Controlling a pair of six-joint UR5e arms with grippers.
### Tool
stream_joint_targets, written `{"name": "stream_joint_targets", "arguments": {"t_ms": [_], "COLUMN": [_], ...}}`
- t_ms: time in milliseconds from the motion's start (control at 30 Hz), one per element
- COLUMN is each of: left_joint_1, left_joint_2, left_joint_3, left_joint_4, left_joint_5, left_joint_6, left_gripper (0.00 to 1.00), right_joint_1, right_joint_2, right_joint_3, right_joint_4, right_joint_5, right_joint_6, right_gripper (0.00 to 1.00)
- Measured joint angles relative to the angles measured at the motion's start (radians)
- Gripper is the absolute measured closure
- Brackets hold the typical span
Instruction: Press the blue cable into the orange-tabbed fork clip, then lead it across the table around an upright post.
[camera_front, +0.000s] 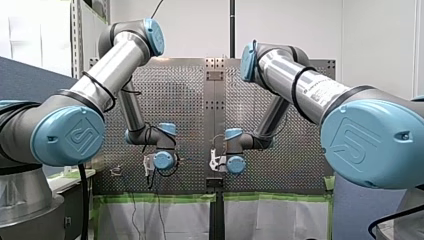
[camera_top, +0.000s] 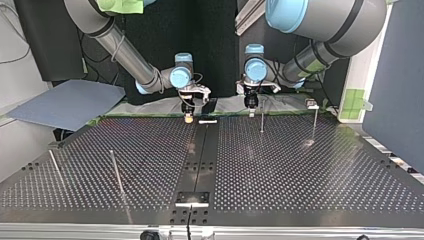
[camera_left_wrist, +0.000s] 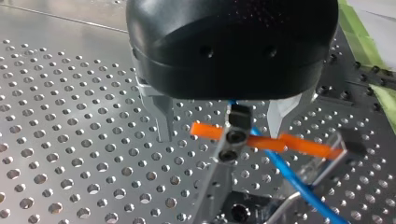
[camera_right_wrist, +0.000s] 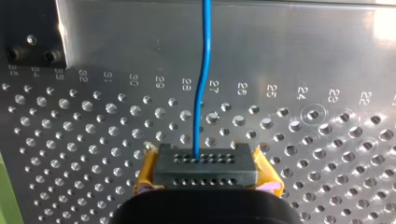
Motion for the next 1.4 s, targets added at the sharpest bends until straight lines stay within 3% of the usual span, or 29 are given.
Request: {"name": "stream_joint_targets", "arguments": {"t_ms": [167, 233, 267, 300, 333, 367, 400, 1000, 1200, 1400], "left_joint_1": [-0.001, -0.003, -0.003, -0.004, -0.005, -0.005, -0.006, -0.007, -0.008, -0.015], "left_joint_2": [0.001, 0.0, 0.0, 0.0, 0.001, 0.001, 0.001, 0.001, 0.001, 0.003], "left_joint_3": [0.0, 0.0, 0.0, 0.0, 0.0, 0.0, 0.0, 0.0, 0.006, 0.037], "left_joint_4": [-0.002, -0.002, -0.001, -0.001, 0.0, 0.0, 0.0, -0.001, -0.001, -0.035], "left_joint_5": [-0.004, -0.013, -0.019, -0.027, -0.032, -0.037, -0.041, -0.029, -0.031, -0.032], "left_joint_6": [0.009, 0.019, 0.024, 0.031, 0.036, 0.039, 0.043, 0.041, 0.044, 0.066], "left_gripper": [0.0, 0.45, 0.45, 0.63, 0.9, 0.9, 1.0, 1.0, 1.0, 1.0], "right_joint_1": [0.001, 0.001, 0.001, 0.001, 0.001, 0.001, 0.001, 0.001, 0.0, -0.001], "right_joint_2": [0.0, 0.0, 0.0, 0.0, 0.0, 0.0, 0.0, 0.0, 0.0, -0.01], "right_joint_3": [0.0, 0.0, 0.0, 0.0, 0.0, 0.0, 0.0, 0.0, 0.0, 0.0], "right_joint_4": [0.001, 0.001, 0.001, 0.001, 0.001, 0.002, 0.002, 0.004, 0.012, 0.022], "right_joint_5": [0.0, 0.0, 0.0, 0.0, 0.0, -0.001, -0.001, -0.001, -0.001, 0.0], "right_joint_6": [0.0, 0.0, 0.0, 0.0, 0.0, 0.0, -0.001, 0.0, -0.009, -0.012], "right_gripper": [1.0, 1.0, 1.0, 1.0, 1.0, 1.0, 1.0, 1.0, 1.0, 1.0]}}
